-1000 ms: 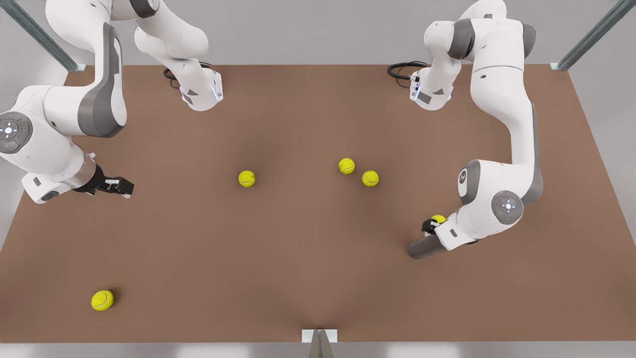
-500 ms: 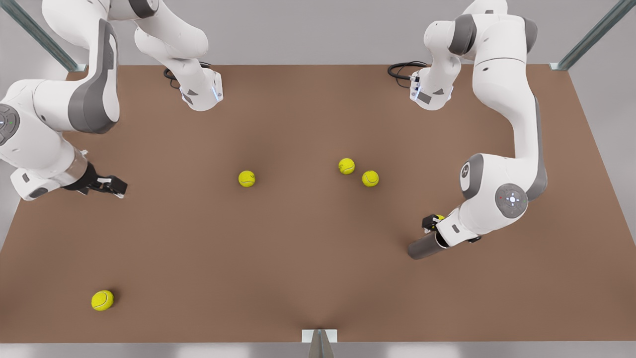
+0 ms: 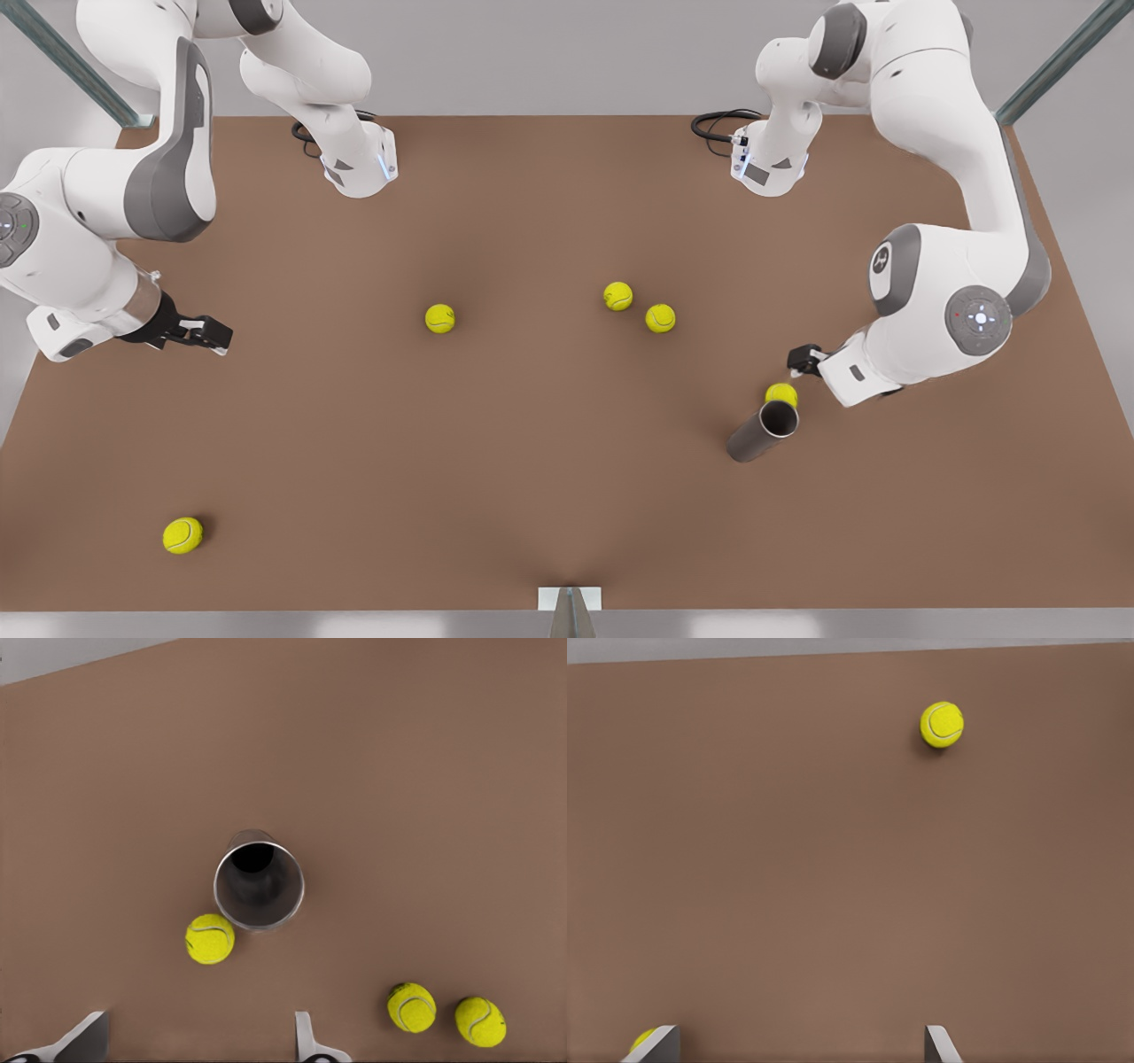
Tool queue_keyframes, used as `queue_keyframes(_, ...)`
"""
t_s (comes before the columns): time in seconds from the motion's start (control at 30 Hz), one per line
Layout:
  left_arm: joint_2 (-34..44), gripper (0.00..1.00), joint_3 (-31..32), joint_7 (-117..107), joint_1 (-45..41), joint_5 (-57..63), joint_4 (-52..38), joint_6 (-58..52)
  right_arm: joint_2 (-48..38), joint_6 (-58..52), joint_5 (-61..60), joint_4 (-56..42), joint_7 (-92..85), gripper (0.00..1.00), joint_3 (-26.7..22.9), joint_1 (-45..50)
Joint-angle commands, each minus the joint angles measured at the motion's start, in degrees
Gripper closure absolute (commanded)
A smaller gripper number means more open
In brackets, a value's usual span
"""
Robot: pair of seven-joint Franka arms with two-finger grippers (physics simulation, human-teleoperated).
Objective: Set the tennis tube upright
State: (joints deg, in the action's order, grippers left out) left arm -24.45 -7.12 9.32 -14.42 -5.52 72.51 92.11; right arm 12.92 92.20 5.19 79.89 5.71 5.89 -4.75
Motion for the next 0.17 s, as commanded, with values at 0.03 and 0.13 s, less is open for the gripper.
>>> queue_keyframes(0.03, 0.6, 0.00, 0.0, 0.0, 0.0, 3.3, 0.0, -0.9, 0.0, 0.1, 0.0, 0.0, 0.0, 0.00, 0.0, 0.0)
queue_keyframes(0.13, 1.4, 0.00, 0.0, 0.0, 0.0, 4.2, 0.2, -1.1, 0.0, 0.1, 0.0, 0.0, 0.1, 0.00, 0.0, 0.0)
